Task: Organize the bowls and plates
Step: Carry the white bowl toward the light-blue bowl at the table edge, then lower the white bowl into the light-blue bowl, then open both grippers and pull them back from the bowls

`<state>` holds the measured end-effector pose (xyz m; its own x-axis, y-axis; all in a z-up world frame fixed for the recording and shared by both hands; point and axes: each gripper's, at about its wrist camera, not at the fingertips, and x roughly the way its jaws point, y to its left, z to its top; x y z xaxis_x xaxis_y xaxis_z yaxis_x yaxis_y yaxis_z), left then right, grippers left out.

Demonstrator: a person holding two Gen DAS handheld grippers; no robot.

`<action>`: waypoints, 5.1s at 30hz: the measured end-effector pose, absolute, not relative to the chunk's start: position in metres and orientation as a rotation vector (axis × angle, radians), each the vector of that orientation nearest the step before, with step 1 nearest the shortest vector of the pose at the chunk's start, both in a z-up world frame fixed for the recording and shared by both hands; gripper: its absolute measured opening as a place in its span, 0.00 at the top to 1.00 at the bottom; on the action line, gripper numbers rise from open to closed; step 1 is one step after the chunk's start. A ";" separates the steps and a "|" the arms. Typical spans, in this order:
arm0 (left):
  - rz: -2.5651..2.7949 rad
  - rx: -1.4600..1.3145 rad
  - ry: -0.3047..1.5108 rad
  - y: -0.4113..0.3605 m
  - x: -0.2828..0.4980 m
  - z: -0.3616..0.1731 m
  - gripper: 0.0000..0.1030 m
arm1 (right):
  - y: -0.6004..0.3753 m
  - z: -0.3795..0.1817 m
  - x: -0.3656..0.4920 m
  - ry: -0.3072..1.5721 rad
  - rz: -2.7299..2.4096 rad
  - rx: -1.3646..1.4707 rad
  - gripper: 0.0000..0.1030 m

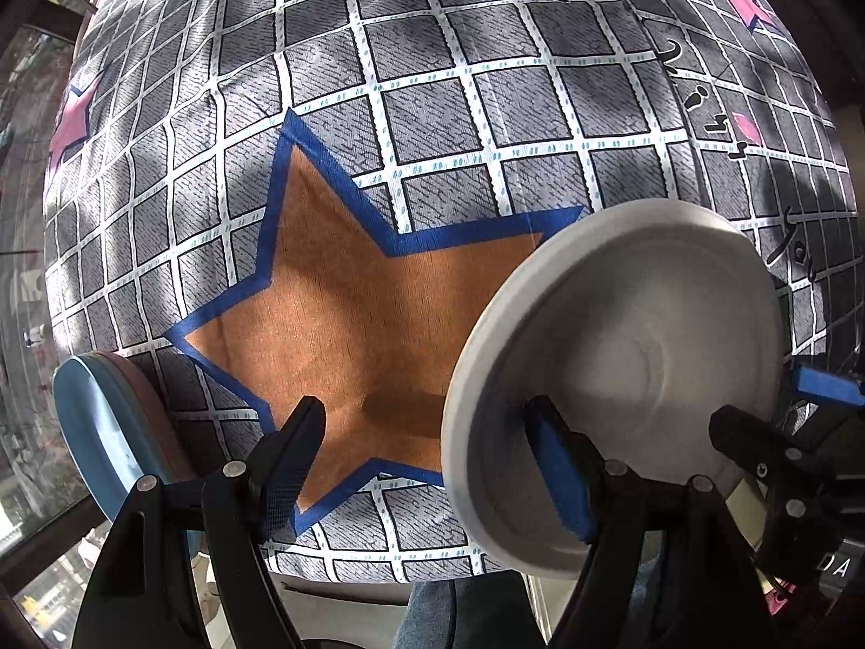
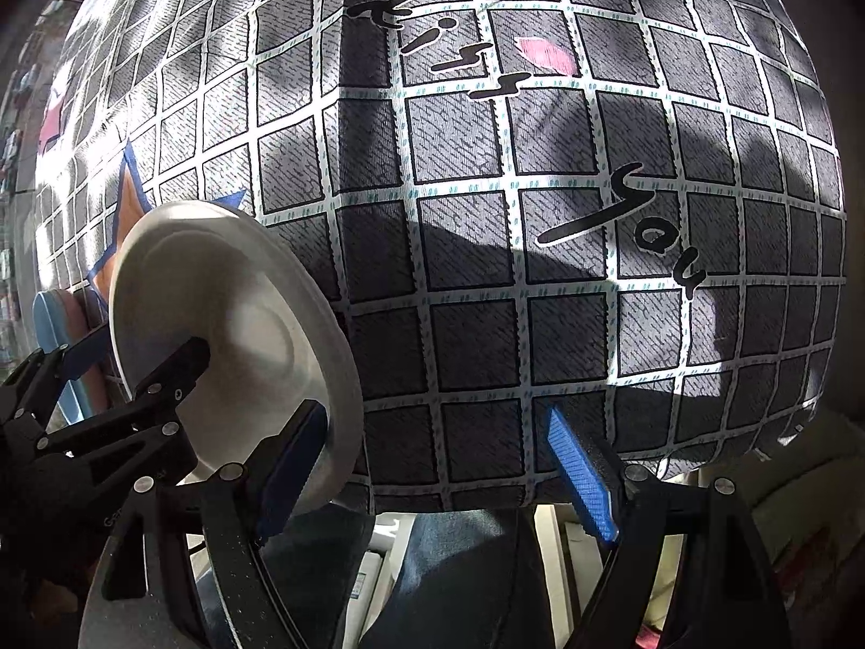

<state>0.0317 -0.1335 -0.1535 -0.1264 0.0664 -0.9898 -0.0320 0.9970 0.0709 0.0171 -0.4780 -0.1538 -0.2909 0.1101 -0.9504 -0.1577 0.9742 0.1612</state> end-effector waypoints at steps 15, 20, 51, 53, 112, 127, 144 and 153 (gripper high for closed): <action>0.083 0.014 1.700 -0.128 0.033 -0.162 0.21 | -0.483 -0.176 0.008 1.865 0.260 0.017 0.20; 0.077 0.008 1.707 -0.131 0.032 -0.160 0.21 | -0.482 -0.185 0.006 1.869 0.258 0.023 0.20; -0.063 -0.111 1.734 -0.096 0.023 -0.165 0.63 | -0.408 -0.200 -0.013 1.905 0.394 0.018 0.75; -0.054 -0.127 1.731 -0.090 0.017 -0.164 0.62 | -0.399 -0.200 -0.015 1.907 0.402 0.001 0.75; 0.482 -0.466 1.512 0.188 -0.111 -0.096 0.63 | 0.059 -0.214 -0.072 1.745 0.846 -0.351 0.75; 0.572 -0.371 1.498 0.202 -0.122 -0.100 0.24 | 0.073 -0.206 -0.072 1.643 0.828 -0.415 0.46; 0.481 -0.241 1.462 0.173 -0.123 -0.074 0.00 | 0.034 -0.153 -0.083 1.429 0.794 -0.519 0.00; 0.440 -0.233 1.477 0.163 -0.125 -0.071 0.00 | 0.010 -0.150 -0.080 1.518 0.716 -0.411 0.00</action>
